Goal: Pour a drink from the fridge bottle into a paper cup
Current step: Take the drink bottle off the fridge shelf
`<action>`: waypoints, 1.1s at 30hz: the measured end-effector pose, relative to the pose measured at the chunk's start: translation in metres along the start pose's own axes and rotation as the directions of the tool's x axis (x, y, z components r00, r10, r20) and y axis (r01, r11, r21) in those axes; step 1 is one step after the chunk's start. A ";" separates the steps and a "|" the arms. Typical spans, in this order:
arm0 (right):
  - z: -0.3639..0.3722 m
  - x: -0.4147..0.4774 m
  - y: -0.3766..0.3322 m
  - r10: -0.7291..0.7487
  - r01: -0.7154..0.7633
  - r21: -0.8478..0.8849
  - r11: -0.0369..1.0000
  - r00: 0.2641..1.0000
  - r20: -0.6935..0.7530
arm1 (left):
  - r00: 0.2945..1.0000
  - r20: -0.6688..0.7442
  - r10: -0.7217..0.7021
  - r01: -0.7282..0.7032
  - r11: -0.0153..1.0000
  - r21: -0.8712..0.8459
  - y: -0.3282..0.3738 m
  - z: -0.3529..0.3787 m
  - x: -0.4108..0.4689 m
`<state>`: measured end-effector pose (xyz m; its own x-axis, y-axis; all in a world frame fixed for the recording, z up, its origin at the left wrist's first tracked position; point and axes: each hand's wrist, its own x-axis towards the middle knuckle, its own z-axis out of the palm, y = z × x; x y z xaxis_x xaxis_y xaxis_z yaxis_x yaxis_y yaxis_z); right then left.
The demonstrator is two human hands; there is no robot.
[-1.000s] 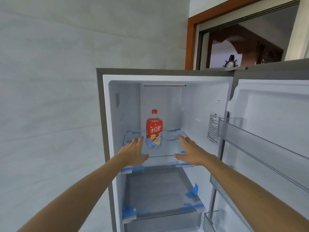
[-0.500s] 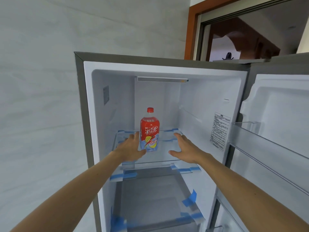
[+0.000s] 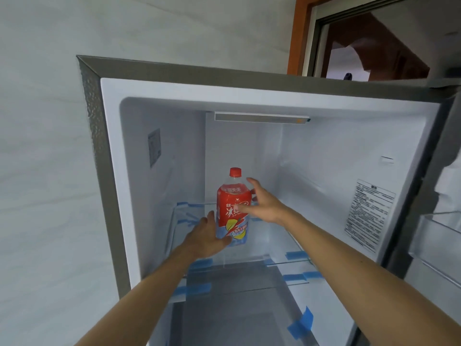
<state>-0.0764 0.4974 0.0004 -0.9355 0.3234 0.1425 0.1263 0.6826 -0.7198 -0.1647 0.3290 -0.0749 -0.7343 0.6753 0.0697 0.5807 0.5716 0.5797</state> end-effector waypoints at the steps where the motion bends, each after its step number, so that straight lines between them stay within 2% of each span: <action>1: 0.001 0.007 -0.001 -0.013 0.011 0.048 0.999 0.999 0.031 | 1.000 -0.002 0.004 -0.004 1.000 -0.013 -0.002 0.003 0.004; 8: 0.008 0.040 0.010 -0.088 0.056 0.236 0.970 0.988 0.129 | 0.999 -0.015 -0.047 0.046 0.996 -0.082 -0.010 0.014 0.018; 18: 0.005 0.040 0.015 -0.083 0.082 0.286 0.955 0.997 -0.011 | 0.994 0.018 -0.105 0.106 0.988 -0.114 -0.006 0.016 0.022; 21: -0.002 0.031 0.012 -0.089 0.095 0.287 0.953 0.995 -0.034 | 0.991 0.033 -0.129 0.133 0.959 -0.251 -0.002 0.012 0.020; 24: -0.013 0.020 0.007 -0.097 0.110 0.286 0.952 0.994 -0.059 | 0.986 0.067 -0.153 0.165 0.832 -0.530 0.005 0.006 0.014; 26: -0.021 0.010 -0.001 -0.107 0.123 0.275 0.954 0.992 -0.073 | 0.978 0.064 -0.200 0.192 0.730 -0.656 0.013 0.005 0.008; 29: -0.030 -0.004 -0.012 -0.122 0.142 0.272 0.952 0.989 -0.088 | 0.952 0.101 -0.289 0.254 0.565 -0.785 0.025 0.002 -0.004; 33: -0.032 -0.025 -0.023 -0.143 0.163 0.288 0.944 0.986 -0.090 | 0.938 0.179 -0.297 0.273 0.313 -0.910 0.035 0.000 -0.021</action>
<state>-0.0453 0.4946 0.0354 -0.9104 0.2802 0.3043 -0.1283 0.5080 -0.8517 -0.1290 0.3348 -0.0566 -0.7981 0.5473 -0.2520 -0.3385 -0.0611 0.9390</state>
